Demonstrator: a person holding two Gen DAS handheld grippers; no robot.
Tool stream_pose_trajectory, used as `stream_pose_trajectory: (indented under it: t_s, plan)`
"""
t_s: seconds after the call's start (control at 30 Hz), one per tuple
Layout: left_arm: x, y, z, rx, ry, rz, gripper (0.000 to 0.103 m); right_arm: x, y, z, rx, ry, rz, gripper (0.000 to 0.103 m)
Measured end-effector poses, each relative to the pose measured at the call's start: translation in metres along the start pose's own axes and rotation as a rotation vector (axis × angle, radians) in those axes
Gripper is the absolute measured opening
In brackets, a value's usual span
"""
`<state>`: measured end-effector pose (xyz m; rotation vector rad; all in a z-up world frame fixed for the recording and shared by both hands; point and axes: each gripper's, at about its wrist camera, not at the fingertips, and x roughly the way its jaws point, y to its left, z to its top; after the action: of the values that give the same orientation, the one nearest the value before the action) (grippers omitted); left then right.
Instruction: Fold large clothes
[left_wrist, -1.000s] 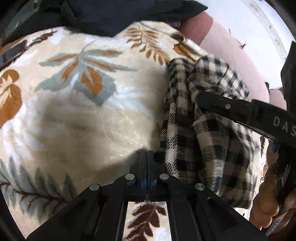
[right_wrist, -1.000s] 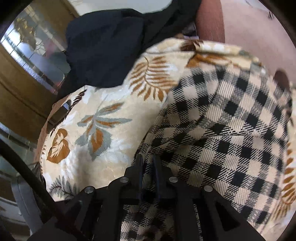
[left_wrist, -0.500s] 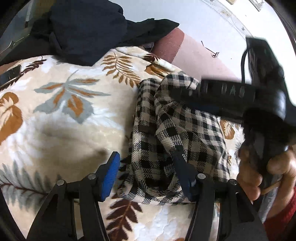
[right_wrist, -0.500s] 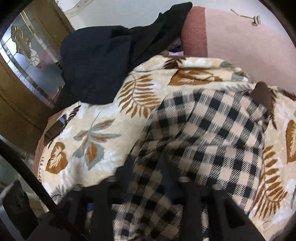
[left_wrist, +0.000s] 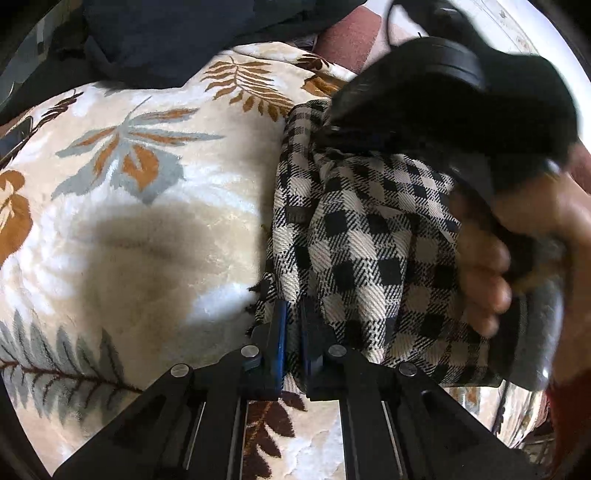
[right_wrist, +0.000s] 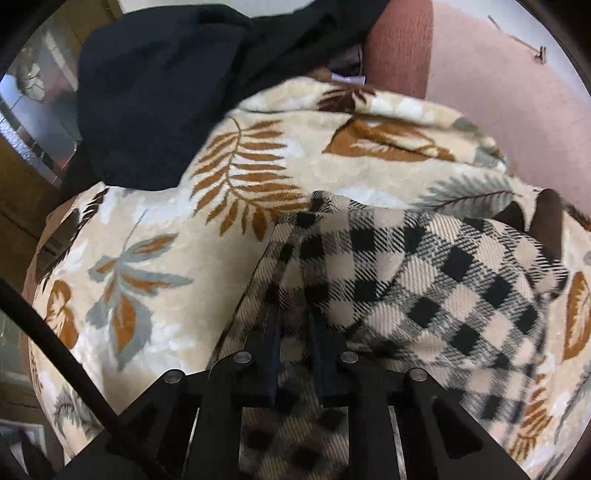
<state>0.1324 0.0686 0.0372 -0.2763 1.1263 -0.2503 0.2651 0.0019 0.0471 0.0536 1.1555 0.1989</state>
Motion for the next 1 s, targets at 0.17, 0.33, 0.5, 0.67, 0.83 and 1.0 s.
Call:
stream_pose_trajectory:
  t_s: [0.17,0.33,0.5,0.67,0.83,1.0]
  plan:
    - [0.002,0.003,-0.001,-0.009,-0.003,0.001,0.007,0.016,-0.003,0.005,0.022,0.011,0.008,0.016]
    - [-0.009,-0.001,-0.006,0.027,-0.04,0.007,0.007,-0.025,-0.012,-0.002,0.042,-0.072,0.048,0.016]
    - [-0.031,-0.002,-0.014,0.044,-0.101,0.038,0.007,-0.095,-0.033,-0.025,0.069,-0.193,0.052,0.017]
    - [-0.046,-0.005,-0.02,0.064,-0.155,0.088,0.007,-0.132,-0.064,-0.069,0.094,-0.202,0.043,0.017]
    - [-0.051,-0.008,-0.02,0.067,-0.178,0.1,0.009,-0.11,-0.072,-0.111,0.104,-0.127,0.075,0.017]
    - [-0.05,-0.008,-0.02,0.066,-0.18,0.099,0.01,-0.067,-0.07,-0.132,0.094,-0.055,-0.022,0.017]
